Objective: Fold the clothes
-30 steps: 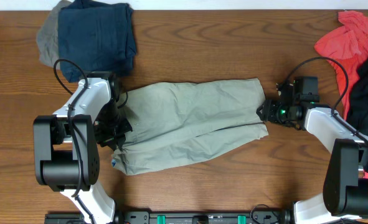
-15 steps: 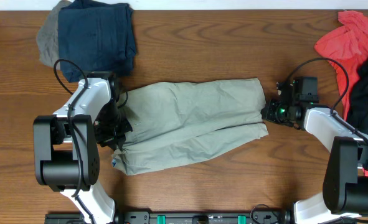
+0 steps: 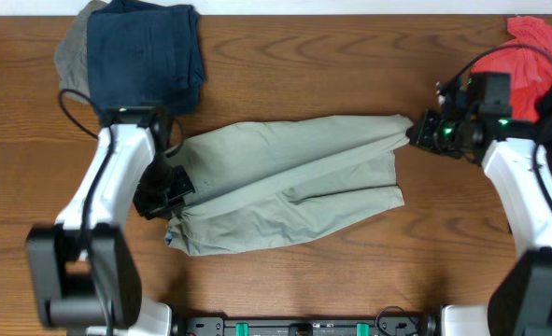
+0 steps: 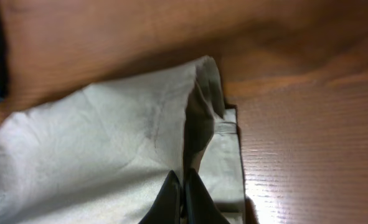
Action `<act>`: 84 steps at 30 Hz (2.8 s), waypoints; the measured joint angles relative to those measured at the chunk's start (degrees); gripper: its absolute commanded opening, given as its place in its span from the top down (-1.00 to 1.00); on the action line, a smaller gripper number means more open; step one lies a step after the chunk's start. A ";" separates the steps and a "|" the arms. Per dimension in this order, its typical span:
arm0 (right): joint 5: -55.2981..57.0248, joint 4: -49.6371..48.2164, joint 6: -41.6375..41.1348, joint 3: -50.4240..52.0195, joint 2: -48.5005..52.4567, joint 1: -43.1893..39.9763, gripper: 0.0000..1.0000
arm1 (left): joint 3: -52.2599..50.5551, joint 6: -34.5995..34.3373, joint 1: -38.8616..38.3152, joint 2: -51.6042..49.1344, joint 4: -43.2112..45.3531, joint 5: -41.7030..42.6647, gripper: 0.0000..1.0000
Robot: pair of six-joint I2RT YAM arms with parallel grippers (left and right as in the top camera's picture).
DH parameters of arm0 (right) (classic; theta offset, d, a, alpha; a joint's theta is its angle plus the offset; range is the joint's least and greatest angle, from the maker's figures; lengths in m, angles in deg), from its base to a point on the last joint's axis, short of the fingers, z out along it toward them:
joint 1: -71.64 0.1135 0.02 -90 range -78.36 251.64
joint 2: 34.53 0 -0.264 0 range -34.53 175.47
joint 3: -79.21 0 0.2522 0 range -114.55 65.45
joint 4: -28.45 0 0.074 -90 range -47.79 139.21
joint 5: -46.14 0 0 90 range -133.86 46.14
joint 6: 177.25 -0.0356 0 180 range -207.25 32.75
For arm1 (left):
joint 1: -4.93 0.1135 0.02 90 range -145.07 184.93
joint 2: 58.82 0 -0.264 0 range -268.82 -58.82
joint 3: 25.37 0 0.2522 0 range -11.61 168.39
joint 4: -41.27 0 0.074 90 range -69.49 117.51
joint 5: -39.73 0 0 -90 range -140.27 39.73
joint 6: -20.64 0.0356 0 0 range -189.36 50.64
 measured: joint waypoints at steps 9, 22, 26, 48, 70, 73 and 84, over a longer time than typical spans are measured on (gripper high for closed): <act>0.11 13.68 0.85 -1.44 -3.54 0.00 0.98 | 0.26 0.00 0.00 5.29 -5.31 -0.04 0.85; -6.08 31.17 7.72 -1.29 -3.61 1.22 0.98 | -0.11 0.50 0.02 5.29 -6.19 -0.26 0.22; -6.43 32.96 9.29 -0.87 -4.98 2.99 0.97 | -0.15 0.37 0.02 5.29 -5.99 -0.28 -0.43; 3.06 28.09 6.08 -0.72 -15.50 0.74 0.98 | -0.22 0.85 -3.30 5.29 -7.54 2.86 -0.47; 3.21 26.25 5.27 -0.70 -15.50 -20.72 0.98 | -9.49 0.22 -11.56 5.33 5.33 11.80 -0.75; 3.17 26.40 5.29 -0.70 -15.50 -20.81 0.98 | -14.97 0.39 -12.70 5.33 10.03 15.39 -0.76; 3.06 26.60 5.29 -0.70 -15.52 -20.81 0.98 | -21.94 0.09 -12.92 5.33 19.41 19.96 -0.36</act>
